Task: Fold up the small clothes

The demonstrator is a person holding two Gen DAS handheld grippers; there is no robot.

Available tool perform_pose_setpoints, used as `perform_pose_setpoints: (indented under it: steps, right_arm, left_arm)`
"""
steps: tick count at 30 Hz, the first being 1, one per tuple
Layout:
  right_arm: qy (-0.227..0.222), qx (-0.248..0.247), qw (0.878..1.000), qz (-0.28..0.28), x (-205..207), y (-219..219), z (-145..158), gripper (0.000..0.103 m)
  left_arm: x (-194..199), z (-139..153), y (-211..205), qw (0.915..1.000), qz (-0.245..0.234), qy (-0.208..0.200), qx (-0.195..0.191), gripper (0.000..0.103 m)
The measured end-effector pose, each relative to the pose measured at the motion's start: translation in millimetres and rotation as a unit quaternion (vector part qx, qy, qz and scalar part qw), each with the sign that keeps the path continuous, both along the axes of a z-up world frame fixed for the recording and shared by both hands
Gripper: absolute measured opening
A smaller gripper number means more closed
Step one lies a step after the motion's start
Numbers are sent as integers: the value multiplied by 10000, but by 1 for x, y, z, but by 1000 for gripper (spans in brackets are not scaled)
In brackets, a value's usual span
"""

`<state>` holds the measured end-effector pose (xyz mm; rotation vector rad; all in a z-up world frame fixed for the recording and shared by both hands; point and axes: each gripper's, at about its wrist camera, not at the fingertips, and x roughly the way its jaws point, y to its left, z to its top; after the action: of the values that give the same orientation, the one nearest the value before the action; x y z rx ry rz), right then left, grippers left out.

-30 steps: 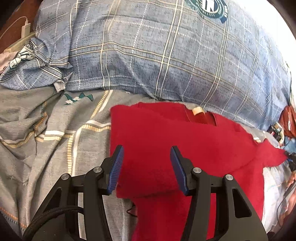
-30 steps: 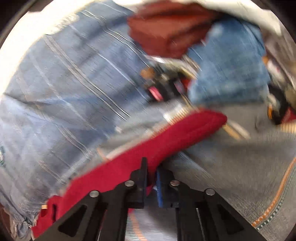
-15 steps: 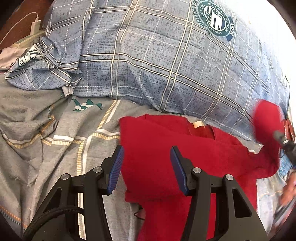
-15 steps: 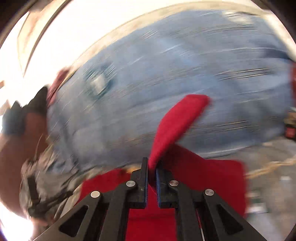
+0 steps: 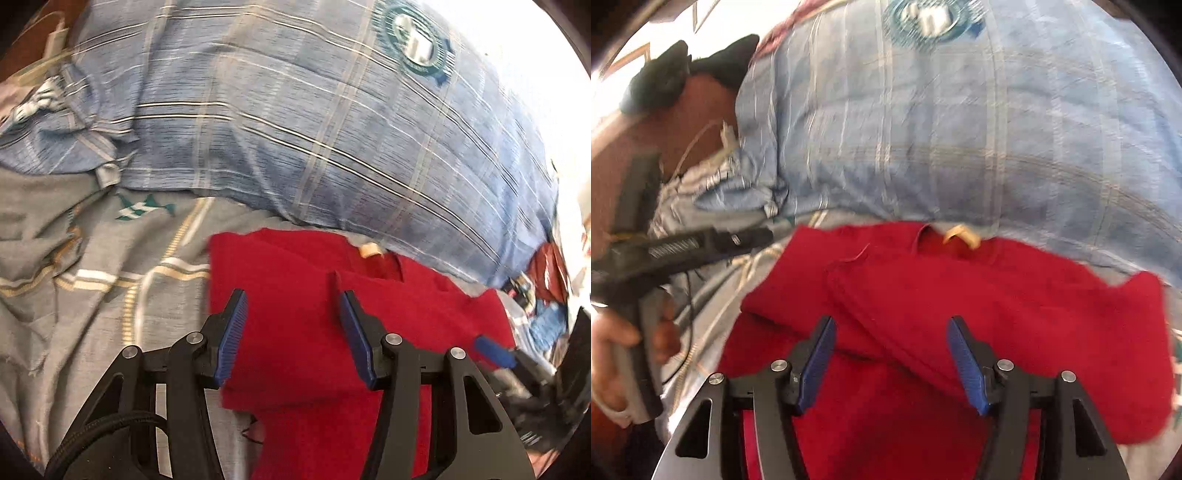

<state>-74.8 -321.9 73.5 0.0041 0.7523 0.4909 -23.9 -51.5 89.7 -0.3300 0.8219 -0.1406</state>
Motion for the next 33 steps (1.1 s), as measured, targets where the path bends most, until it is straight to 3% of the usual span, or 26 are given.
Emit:
perform_pose_setpoints:
  steps: [4, 10, 12, 13, 14, 15, 16, 20, 23, 25, 28, 31, 33]
  right_arm:
    - [-197, 176, 9990, -353, -16, -23, 17, 60]
    - [-217, 150, 9950, -961, -45, -87, 20, 60]
    - [-216, 65, 9926, -1190, -51, -106, 19, 61]
    - [-199, 58, 9919, -1256, -53, -112, 20, 61]
    - [-177, 89, 9908, -1336, -55, -120, 20, 61]
    - [-171, 165, 9897, -1411, -57, -128, 21, 61]
    - [-180, 194, 9892, -1445, -59, -133, 23, 61]
    - [-302, 90, 9863, -1621, -55, -147, 28, 61]
    - [-262, 151, 9845, -1728, -46, -154, 28, 65]
    - [-181, 240, 9834, -1787, -38, -157, 26, 69]
    - [10, 360, 9828, -1812, -19, -153, 18, 71]
    - [421, 353, 9821, -1804, 8, -142, 3, 71]
    - [651, 463, 9798, -1834, 26, -135, -6, 71]
  left_arm:
    - [6, -4, -23, 9995, -307, 47, 76, 52]
    - [33, -27, -70, 9947, -757, 515, 466, 52]
    - [44, -36, -79, 9933, -823, 700, 399, 49]
    - [52, -42, -84, 9923, -876, 809, 321, 44]
    - [57, -45, -88, 9915, -908, 877, 314, 24]
    - [61, -45, -93, 9906, -937, 924, 371, 10]
    - [63, -42, -94, 9908, -953, 879, 386, 10]
    - [49, 1, -74, 9960, -834, 267, 170, 6]
    - [27, 26, -37, 9985, -470, -145, 257, 6]
    - [16, 23, -19, 9987, -264, -155, 416, 6]
    - [12, -3, -6, 9985, -196, 149, 496, 6]
    - [14, -23, -7, 9988, -226, 256, 343, 6]
    - [15, -27, -14, 9984, -240, 231, 466, 6]
